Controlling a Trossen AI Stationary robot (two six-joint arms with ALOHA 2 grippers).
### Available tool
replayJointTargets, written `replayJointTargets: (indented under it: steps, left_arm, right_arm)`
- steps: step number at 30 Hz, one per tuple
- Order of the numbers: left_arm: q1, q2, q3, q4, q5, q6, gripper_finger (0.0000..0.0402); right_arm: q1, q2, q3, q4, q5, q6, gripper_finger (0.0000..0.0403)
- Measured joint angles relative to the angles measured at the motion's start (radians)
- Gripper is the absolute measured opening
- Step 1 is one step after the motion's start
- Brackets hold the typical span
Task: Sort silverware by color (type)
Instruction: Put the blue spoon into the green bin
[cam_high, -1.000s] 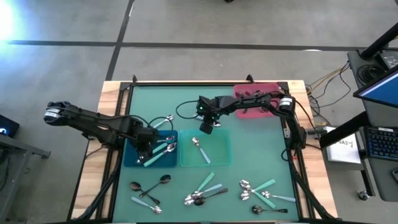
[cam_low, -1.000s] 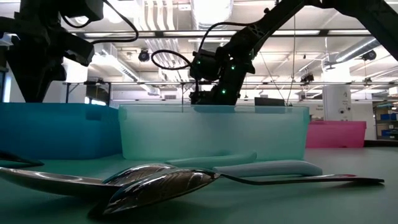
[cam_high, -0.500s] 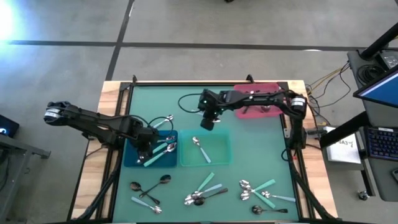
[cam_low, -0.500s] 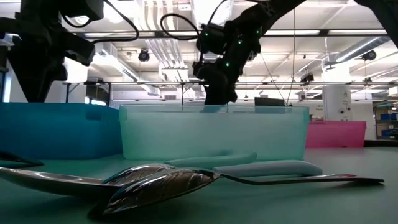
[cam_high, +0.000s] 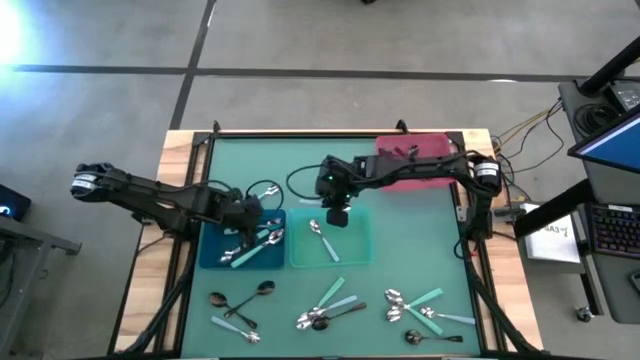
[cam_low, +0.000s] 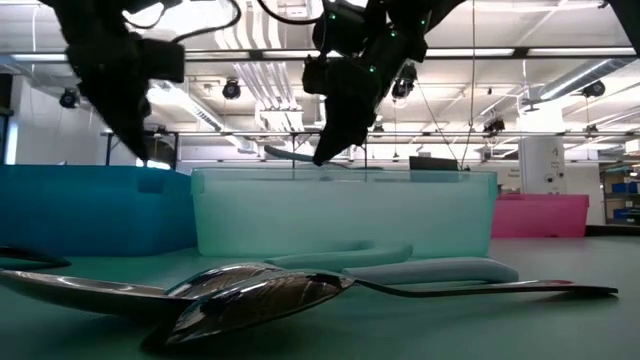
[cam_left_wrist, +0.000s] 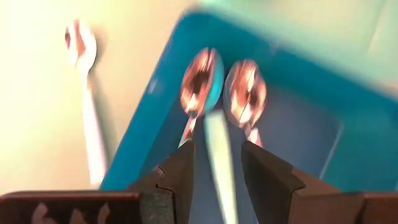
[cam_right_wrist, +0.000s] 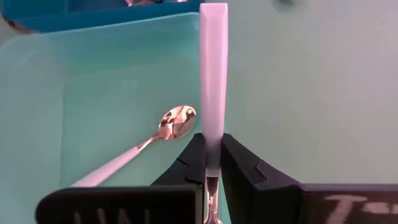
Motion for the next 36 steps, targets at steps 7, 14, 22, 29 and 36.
replayJointTargets:
  steps: [7, 14, 22, 29, 36]
  left_arm:
    - [0.000, 0.000, 0.000, 0.125, -0.062, 0.005, 0.0114]
    - [0.000, 0.000, 0.000, 0.284, -0.076, 0.108, 0.0114]
    - [0.000, 0.000, 0.000, 0.381, -0.164, 0.240, 0.0114]
    - [0.000, 0.000, 0.000, 0.385, -0.231, 0.331, 0.0114]
    - [-0.002, 0.021, -0.003, 0.498, -0.086, 0.293, 0.0114]
  right_arm:
    - [0.003, -0.002, -0.011, -0.054, -0.001, -0.038, 0.0017]
    - [0.023, -0.011, -0.016, -0.044, -0.034, -0.082, 0.0017]
    - [0.056, -0.019, -0.017, -0.042, -0.034, -0.076, 0.0017]
    - [0.109, -0.019, -0.040, -0.044, -0.034, -0.020, 0.0017]
    - [0.152, -0.022, -0.045, -0.015, -0.027, -0.007, 0.0017]
